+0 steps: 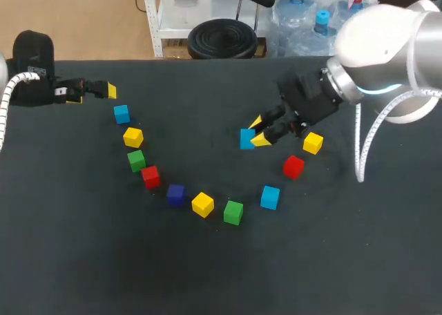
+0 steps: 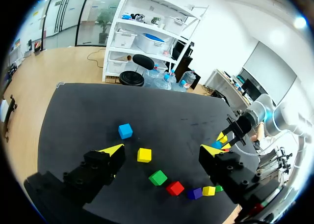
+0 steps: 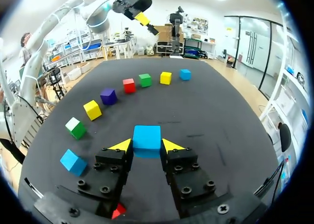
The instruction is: Place the blue cubes, place green cubes on the blue cubes, place the yellow cubes on the green cubes, then place the red cubes on the yellow cubes, and place purple cube on the red cubes.
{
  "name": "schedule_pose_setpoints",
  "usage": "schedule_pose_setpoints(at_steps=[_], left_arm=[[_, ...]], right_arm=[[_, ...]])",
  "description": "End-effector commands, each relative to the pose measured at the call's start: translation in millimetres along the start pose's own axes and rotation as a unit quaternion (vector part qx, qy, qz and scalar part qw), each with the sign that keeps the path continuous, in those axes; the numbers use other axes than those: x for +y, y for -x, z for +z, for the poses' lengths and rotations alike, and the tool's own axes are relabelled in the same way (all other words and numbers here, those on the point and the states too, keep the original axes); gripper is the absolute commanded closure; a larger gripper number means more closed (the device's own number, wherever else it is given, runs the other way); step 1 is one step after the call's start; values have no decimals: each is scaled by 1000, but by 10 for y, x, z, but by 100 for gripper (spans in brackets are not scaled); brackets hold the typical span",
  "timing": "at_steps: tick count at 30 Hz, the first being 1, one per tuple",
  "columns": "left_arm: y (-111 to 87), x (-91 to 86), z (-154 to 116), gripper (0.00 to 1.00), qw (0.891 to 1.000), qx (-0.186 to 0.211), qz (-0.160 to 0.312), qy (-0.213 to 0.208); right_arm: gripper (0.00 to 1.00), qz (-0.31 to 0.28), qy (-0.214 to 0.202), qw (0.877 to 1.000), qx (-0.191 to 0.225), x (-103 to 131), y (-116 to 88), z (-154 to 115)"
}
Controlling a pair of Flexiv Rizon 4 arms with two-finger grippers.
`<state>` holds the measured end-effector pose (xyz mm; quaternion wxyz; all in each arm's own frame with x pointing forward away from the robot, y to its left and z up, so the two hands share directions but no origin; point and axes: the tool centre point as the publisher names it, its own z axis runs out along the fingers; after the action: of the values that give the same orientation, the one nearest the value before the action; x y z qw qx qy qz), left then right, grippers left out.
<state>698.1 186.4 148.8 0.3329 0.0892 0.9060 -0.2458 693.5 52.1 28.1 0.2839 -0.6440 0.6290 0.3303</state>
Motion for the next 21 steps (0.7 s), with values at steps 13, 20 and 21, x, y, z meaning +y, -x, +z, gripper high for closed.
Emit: schedule_pose_setpoints(at_steps=[13, 20, 21], left_arm=[[15, -11, 4, 0, 1000, 3, -1, 3], [15, -11, 4, 0, 1000, 3, -1, 3], [15, -11, 4, 0, 1000, 3, -1, 3]], right_arm=[[100, -13, 18, 1000, 0, -87, 16, 347], [100, -9, 15, 1000, 2, -150, -18, 337], [100, -8, 15, 1000, 2, -156, -21, 337]])
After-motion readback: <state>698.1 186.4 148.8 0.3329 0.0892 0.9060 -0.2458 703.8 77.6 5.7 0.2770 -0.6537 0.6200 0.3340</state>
